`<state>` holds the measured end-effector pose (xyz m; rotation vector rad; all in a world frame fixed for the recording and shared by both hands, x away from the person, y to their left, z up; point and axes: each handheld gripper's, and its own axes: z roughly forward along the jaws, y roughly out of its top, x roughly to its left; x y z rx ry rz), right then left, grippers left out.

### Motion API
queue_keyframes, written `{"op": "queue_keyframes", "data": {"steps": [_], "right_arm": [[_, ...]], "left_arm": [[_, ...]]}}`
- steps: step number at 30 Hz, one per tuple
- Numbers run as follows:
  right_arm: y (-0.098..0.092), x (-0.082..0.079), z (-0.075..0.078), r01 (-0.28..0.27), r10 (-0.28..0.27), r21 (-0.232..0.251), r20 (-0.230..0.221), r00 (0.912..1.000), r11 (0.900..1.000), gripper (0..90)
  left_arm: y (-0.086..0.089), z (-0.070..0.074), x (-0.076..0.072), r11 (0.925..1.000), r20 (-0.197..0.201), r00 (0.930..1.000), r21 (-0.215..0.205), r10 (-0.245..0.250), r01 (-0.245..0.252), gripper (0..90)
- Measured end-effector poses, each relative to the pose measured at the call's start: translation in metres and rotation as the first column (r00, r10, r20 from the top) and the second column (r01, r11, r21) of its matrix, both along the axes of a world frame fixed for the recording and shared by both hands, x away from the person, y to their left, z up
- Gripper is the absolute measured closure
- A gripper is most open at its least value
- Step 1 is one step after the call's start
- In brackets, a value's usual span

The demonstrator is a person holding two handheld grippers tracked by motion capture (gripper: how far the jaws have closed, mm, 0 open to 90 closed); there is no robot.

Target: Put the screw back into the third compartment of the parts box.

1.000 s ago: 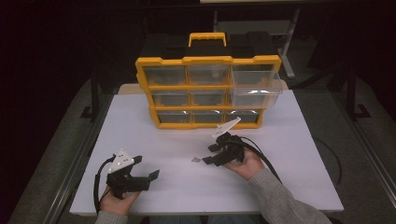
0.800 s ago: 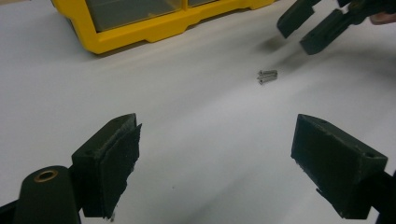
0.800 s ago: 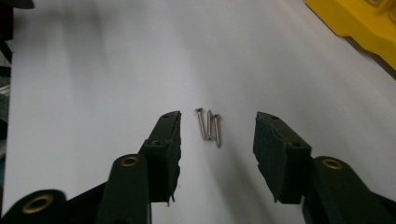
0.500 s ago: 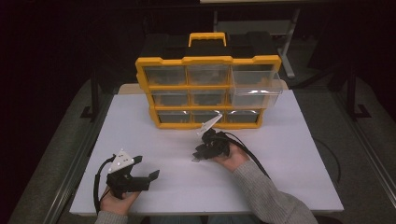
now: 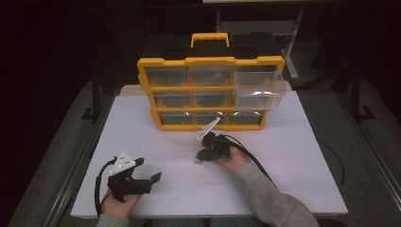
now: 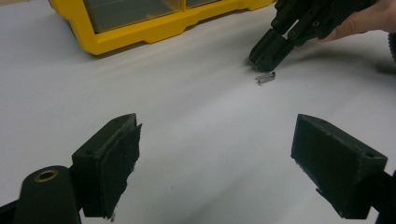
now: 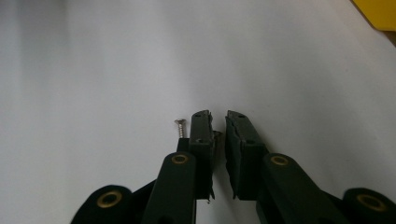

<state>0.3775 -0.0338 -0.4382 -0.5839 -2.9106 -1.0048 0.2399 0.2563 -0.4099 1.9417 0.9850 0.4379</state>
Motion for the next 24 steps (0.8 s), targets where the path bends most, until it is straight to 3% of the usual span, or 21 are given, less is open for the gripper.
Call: {"op": "queue_keyframes", "data": {"steps": [5,15,24], "right_arm": [[0.000,-0.001,-0.001,0.000,0.000,-0.007,0.024,0.9997,1.000,86.1],[-0.001,0.000,0.000,-0.007,0.007,0.003,0.011,0.9999,1.000,86.9],[-0.003,-0.013,0.029,-0.056,0.056,0.042,0.013,0.9983,0.998,87.0]], "left_arm": [[0.001,0.000,0.000,1.0000,0.000,1.0000,0.003,-0.001,0.001,14.6],[0.002,0.000,0.000,1.0000,0.010,0.9999,0.008,-0.005,0.005,14.6],[0.002,0.001,-0.001,1.0000,0.001,1.0000,0.004,0.004,-0.004,14.6]]}}
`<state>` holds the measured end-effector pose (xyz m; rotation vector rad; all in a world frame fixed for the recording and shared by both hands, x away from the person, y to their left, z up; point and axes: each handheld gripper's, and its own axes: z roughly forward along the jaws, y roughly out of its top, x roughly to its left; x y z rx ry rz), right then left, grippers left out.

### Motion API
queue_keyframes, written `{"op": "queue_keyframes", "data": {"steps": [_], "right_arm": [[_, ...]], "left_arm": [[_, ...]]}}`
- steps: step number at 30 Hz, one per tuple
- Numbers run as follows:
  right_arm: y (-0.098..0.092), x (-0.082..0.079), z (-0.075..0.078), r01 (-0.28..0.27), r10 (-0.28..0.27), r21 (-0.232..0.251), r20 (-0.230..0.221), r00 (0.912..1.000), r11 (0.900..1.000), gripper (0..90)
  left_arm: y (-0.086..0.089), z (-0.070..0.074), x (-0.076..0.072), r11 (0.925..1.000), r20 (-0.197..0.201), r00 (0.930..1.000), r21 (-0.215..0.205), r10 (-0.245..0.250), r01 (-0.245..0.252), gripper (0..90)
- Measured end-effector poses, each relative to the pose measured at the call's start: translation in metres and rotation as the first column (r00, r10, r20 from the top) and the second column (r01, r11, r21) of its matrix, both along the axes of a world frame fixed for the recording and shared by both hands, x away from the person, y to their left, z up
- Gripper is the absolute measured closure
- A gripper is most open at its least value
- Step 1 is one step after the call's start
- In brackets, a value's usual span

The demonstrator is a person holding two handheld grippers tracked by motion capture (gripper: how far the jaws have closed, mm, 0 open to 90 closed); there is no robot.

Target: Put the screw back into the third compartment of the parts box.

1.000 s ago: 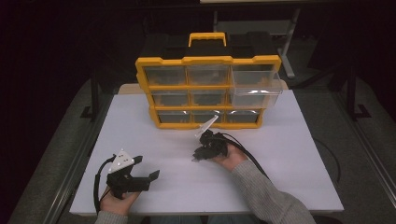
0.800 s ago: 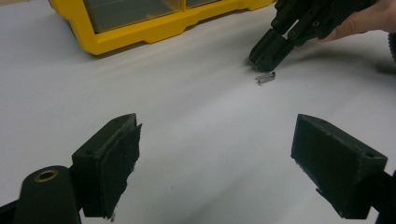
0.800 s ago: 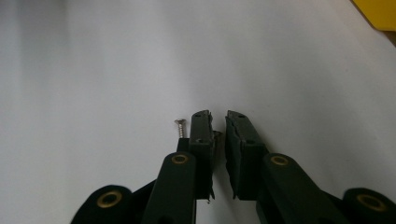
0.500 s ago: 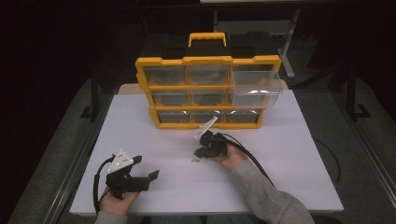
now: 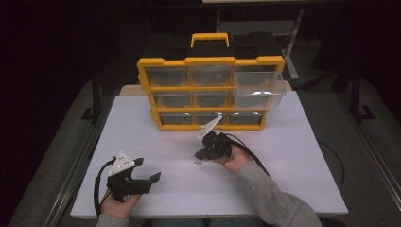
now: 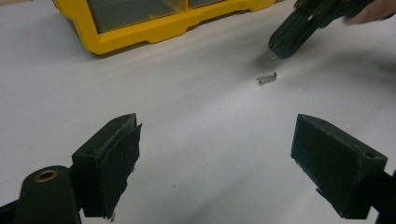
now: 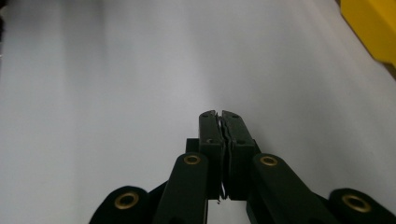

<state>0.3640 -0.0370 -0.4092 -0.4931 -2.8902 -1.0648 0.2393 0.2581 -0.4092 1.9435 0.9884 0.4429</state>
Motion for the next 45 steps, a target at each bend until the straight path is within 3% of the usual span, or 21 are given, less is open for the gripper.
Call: {"op": "queue_keyframes", "data": {"steps": [6,7,8,10,11,15,20,22,23,25,26,32,34,35,37,39,41,44,45], "right_arm": [[-0.001,-0.012,0.033,-0.038,0.038,0.032,-0.003,0.9993,0.999,87.0],[-0.001,-0.012,0.033,-0.038,0.038,0.032,-0.003,0.9993,0.999,87.0],[-0.001,-0.015,0.047,-0.056,0.056,0.047,0.009,0.9984,0.997,87.0],[-0.001,-0.018,0.057,-0.067,0.066,0.073,0.016,0.9977,0.995,87.0],[-0.001,-0.018,0.057,-0.067,0.066,0.073,0.016,0.9977,0.995,87.0],[-0.001,-0.024,0.080,-0.095,0.093,0.070,0.031,0.9952,0.993,87.0],[-0.003,-0.028,0.108,-0.108,0.105,0.095,0.033,0.9939,0.990,87.0],[-0.004,-0.029,0.113,-0.112,0.109,0.092,0.041,0.9933,0.989,87.0],[-0.005,-0.031,0.128,-0.113,0.110,0.096,0.044,0.9930,0.989,86.9],[-0.005,-0.032,0.132,-0.118,0.113,0.096,0.055,0.9920,0.988,86.9],[-0.007,-0.032,0.146,-0.121,0.114,0.090,0.072,0.9908,0.989,86.8],[-0.019,-0.029,0.184,-0.113,0.102,0.097,0.111,0.9886,0.989,86.7],[-0.021,-0.028,0.188,-0.107,0.096,0.095,0.114,0.9889,0.990,86.7],[-0.028,-0.024,0.200,-0.092,0.081,0.096,0.114,0.9901,0.991,86.7],[-0.030,-0.024,0.204,-0.077,0.067,0.092,0.107,0.9920,0.993,86.7],[-0.043,-0.015,0.221,-0.064,0.049,0.102,0.143,0.9884,0.993,86.7],[-0.052,-0.010,0.230,-0.044,0.028,0.102,0.153,0.9879,0.994,86.7],[-0.066,-0.003,0.242,-0.016,-0.002,0.112,0.158,0.9874,0.994,86.7],[-0.071,-0.001,0.248,0.013,-0.029,0.118,0.139,0.9899,0.993,86.7]], "left_arm": [[0.000,-0.001,0.001,1.0000,0.007,1.0000,0.001,-0.003,0.003,14.6],[0.000,-0.001,0.001,1.0000,0.007,1.0000,0.001,-0.003,0.003,14.6],[0.000,-0.001,0.001,1.0000,0.005,1.0000,0.002,-0.002,0.002,14.6],[0.000,-0.001,0.000,1.0000,0.000,1.0000,0.001,0.000,0.000,14.6],[0.000,-0.001,0.000,1.0000,0.000,1.0000,0.001,0.000,0.000,14.6],[0.001,0.000,0.000,0.9999,0.002,1.0000,0.010,-0.004,0.004,14.6],[0.000,0.000,0.000,0.9999,0.008,1.0000,-0.013,0.003,-0.003,14.6],[0.000,0.000,0.000,1.0000,0.006,1.0000,-0.007,0.001,-0.001,14.6],[0.000,0.000,0.000,1.0000,0.001,1.0000,-0.001,0.001,-0.001,14.6],[0.000,0.000,0.000,1.0000,0.000,1.0000,-0.002,0.003,-0.003,14.6],[0.000,0.000,0.000,1.0000,0.002,1.0000,-0.002,0.001,-0.001,14.6],[0.001,0.000,0.000,1.0000,0.008,1.0000,-0.008,0.001,-0.001,14.6],[0.001,0.000,0.000,1.0000,0.005,1.0000,-0.008,0.002,-0.002,14.6],[0.001,0.000,0.000,1.0000,0.004,1.0000,-0.005,0.001,-0.001,14.6],[0.001,0.000,0.000,1.0000,0.005,1.0000,-0.008,0.002,-0.002,14.6],[0.001,0.000,0.000,0.9999,0.002,1.0000,-0.015,0.008,-0.008,14.6],[0.001,0.000,0.000,0.9999,0.000,1.0000,-0.014,0.008,-0.008,14.6],[0.001,0.000,-0.001,0.9999,-0.001,1.0000,-0.011,0.007,-0.007,14.6],[0.001,0.000,0.000,0.9999,0.000,1.0000,-0.009,0.006,-0.006,14.6]]}}
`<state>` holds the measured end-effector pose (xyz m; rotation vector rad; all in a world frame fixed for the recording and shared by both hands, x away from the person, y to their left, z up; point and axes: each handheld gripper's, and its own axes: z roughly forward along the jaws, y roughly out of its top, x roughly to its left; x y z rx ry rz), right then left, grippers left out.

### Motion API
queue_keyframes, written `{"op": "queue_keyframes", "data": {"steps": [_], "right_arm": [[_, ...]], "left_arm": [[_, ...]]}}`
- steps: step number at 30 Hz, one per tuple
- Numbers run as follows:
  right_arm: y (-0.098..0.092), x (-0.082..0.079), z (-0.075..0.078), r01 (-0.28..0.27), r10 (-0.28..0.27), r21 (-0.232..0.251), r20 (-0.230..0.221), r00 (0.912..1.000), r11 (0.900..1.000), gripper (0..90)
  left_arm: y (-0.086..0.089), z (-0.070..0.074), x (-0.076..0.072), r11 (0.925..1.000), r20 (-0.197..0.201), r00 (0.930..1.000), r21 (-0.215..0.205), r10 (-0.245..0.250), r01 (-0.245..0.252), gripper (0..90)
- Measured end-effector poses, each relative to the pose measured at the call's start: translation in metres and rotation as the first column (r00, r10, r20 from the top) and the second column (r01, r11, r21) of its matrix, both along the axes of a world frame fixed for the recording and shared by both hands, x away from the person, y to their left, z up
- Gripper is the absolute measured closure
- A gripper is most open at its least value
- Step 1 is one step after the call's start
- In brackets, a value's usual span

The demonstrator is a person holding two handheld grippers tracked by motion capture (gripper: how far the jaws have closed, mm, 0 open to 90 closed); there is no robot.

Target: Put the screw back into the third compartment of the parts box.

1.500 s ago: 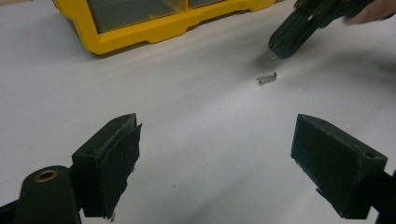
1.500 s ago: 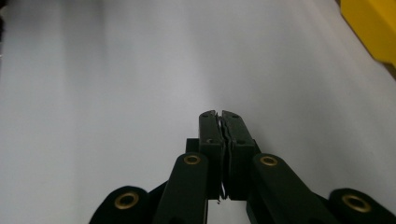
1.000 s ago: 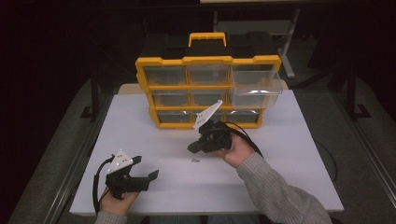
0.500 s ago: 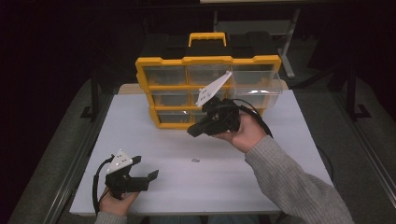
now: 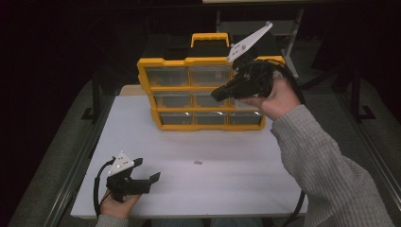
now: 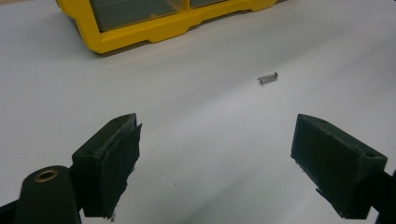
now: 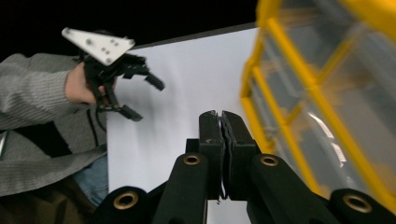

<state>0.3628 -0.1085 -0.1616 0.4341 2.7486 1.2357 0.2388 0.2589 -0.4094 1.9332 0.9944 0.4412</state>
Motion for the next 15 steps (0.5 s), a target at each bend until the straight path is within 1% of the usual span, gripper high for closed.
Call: {"op": "queue_keyframes", "data": {"steps": [1,2,3,4,6,7,8,10,11,12,13,15], "right_arm": [[0.000,0.000,0.000,0.000,0.000,0.000,0.000,1.0000,1.000,86.7],[-0.010,0.005,0.007,0.020,-0.020,-0.001,0.013,0.9997,1.000,86.7],[-0.014,0.007,0.009,0.034,-0.034,0.002,0.010,0.9994,0.999,86.7],[-0.020,0.011,0.012,0.050,-0.050,0.002,0.016,0.9986,0.999,86.7],[-0.029,0.016,0.015,0.079,-0.079,0.001,0.005,0.9968,0.997,86.7],[-0.029,0.016,0.015,0.079,-0.079,0.001,0.005,0.9968,0.997,86.7],[-0.040,0.023,0.017,0.112,-0.112,-0.001,-0.009,0.9937,0.994,86.5],[-0.048,0.027,0.018,0.137,-0.137,-0.001,-0.014,0.9905,0.991,86.4],[-0.053,0.031,0.018,0.157,-0.157,-0.009,-0.015,0.9875,0.988,86.4],[-0.053,0.031,0.018,0.157,-0.157,-0.009,-0.015,0.9875,0.988,86.4],[-0.059,0.037,0.015,0.187,-0.187,-0.016,-0.025,0.9820,0.982,86.3],[-0.065,0.042,0.010,0.211,-0.212,-0.028,-0.041,0.9763,0.977,86.3]], "left_arm": [[0.000,0.000,0.000,1.0000,0.001,1.0000,0.002,-0.002,0.002,14.6],[0.000,0.000,0.000,1.0000,-0.002,1.0000,0.003,-0.002,0.002,14.6],[0.000,0.000,0.000,1.0000,-0.002,1.0000,0.003,-0.002,0.002,14.6],[0.000,0.000,0.000,1.0000,-0.004,1.0000,0.002,-0.001,0.001,14.6],[0.000,0.000,0.000,1.0000,-0.004,1.0000,0.002,-0.001,0.001,14.6],[0.000,0.000,0.000,1.0000,-0.002,1.0000,0.003,-0.004,0.004,14.6],[-0.001,0.000,0.000,1.0000,-0.002,1.0000,0.004,-0.004,0.004,14.6],[-0.001,0.000,0.000,1.0000,-0.003,1.0000,0.005,-0.005,0.005,14.6],[-0.001,0.000,0.000,1.0000,-0.003,1.0000,0.006,-0.005,0.005,14.6],[-0.001,0.000,0.000,1.0000,-0.003,1.0000,0.006,-0.005,0.005,14.6],[0.000,0.000,0.001,0.9999,0.002,0.9999,0.013,-0.010,0.010,14.6],[0.000,0.000,0.001,0.9999,0.002,1.0000,0.010,-0.008,0.008,14.6]]}}
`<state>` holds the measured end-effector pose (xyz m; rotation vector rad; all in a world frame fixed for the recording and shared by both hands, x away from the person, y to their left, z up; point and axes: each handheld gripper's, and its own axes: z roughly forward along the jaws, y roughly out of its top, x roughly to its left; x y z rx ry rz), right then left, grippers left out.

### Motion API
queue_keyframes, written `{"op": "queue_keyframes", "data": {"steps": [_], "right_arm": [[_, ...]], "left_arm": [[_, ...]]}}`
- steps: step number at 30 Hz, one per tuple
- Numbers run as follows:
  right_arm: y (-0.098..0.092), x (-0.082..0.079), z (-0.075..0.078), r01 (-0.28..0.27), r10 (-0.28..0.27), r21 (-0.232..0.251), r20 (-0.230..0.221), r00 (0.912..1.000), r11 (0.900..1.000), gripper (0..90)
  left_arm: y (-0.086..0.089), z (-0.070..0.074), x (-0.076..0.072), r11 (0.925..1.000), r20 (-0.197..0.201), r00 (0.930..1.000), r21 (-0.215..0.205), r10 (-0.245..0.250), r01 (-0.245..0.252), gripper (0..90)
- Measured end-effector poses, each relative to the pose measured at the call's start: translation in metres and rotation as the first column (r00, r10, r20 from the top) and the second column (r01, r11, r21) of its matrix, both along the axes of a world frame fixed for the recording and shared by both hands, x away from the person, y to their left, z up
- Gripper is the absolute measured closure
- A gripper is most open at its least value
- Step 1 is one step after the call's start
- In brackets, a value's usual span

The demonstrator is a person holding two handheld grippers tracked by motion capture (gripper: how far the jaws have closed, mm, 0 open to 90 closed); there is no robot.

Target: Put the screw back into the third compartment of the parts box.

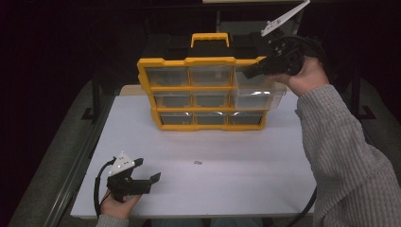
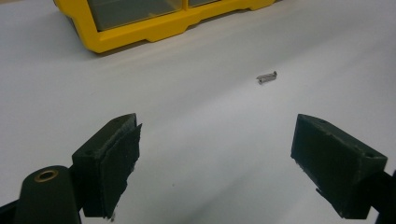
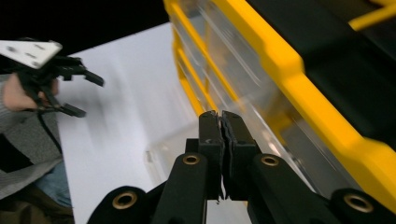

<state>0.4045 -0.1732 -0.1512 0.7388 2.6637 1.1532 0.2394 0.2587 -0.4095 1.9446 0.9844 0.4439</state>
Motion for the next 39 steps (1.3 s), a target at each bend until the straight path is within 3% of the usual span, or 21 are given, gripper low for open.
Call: {"op": "queue_keyframes", "data": {"steps": [3,5,9,10,19,24,25,27,30,31,32,36,37,39], "right_arm": [[-0.005,0.006,-0.009,0.013,-0.013,-0.002,-0.020,0.9997,1.000,85.6],[-0.006,0.009,-0.014,0.032,-0.032,-0.013,-0.034,0.9989,0.999,80.4],[-0.008,0.009,-0.017,0.024,-0.024,-0.001,-0.028,0.9993,1.000,79.5],[-0.007,0.008,-0.016,0.027,-0.027,0.006,-0.035,0.9990,1.000,79.0],[0.012,-0.017,0.004,-0.062,0.060,0.058,0.032,0.9977,0.996,74.7],[0.030,-0.035,0.004,-0.112,0.111,0.070,0.028,0.9935,0.991,71.2],[0.041,-0.045,-0.003,-0.151,0.149,0.072,0.038,0.9881,0.986,70.5],[0.051,-0.052,-0.015,-0.178,0.175,0.069,0.040,0.9837,0.982,69.9],[0.064,-0.059,-0.035,-0.217,0.215,0.043,0.050,0.9754,0.975,68.5],[0.070,-0.063,-0.044,-0.223,0.222,0.051,0.035,0.9745,0.973,68.2],[0.074,-0.063,-0.053,-0.249,0.247,0.035,0.049,0.9677,0.968,67.9],[0.091,-0.068,-0.082,-0.266,0.266,0.007,0.015,0.9639,0.964,66.8],[0.091,-0.068,-0.082,-0.266,0.266,0.007,0.015,0.9639,0.964,66.8],[0.103,-0.068,-0.107,-0.283,0.282,-0.010,-0.009,0.9592,0.959,66.1]], "left_arm": [[0.000,0.000,0.000,1.0000,-0.001,1.0000,0.001,-0.004,0.004,14.7],[0.000,-0.001,0.000,1.0000,-0.005,1.0000,-0.001,-0.003,0.003,15.0],[0.000,-0.001,0.001,1.0000,-0.003,1.0000,-0.007,-0.002,0.002,15.0],[0.000,-0.001,0.001,1.0000,-0.001,1.0000,-0.004,-0.004,0.004,15.0],[0.000,-0.001,0.000,0.9999,-0.011,0.9999,-0.011,0.003,-0.003,15.0],[0.000,0.000,0.000,1.0000,-0.009,1.0000,-0.008,-0.001,0.001,15.0],[0.000,0.000,0.000,0.9999,-0.006,1.0000,-0.012,0.000,0.000,15.0],[0.000,0.000,0.000,0.9999,-0.007,1.0000,-0.011,0.000,0.000,15.0],[0.000,0.000,0.000,1.0000,-0.006,1.0000,-0.010,-0.001,0.001,15.0],[0.000,0.000,0.000,1.0000,-0.003,1.0000,-0.003,-0.005,0.005,15.0],[0.000,0.000,0.000,1.0000,-0.004,1.0000,-0.002,-0.005,0.005,15.0],[0.000,0.000,0.000,1.0000,-0.002,1.0000,-0.003,-0.003,0.003,15.0],[0.000,0.000,0.000,1.0000,-0.002,1.0000,-0.003,-0.003,0.003,15.0],[0.000,0.000,0.000,1.0000,0.001,1.0000,-0.005,-0.003,0.003,15.0]]}}
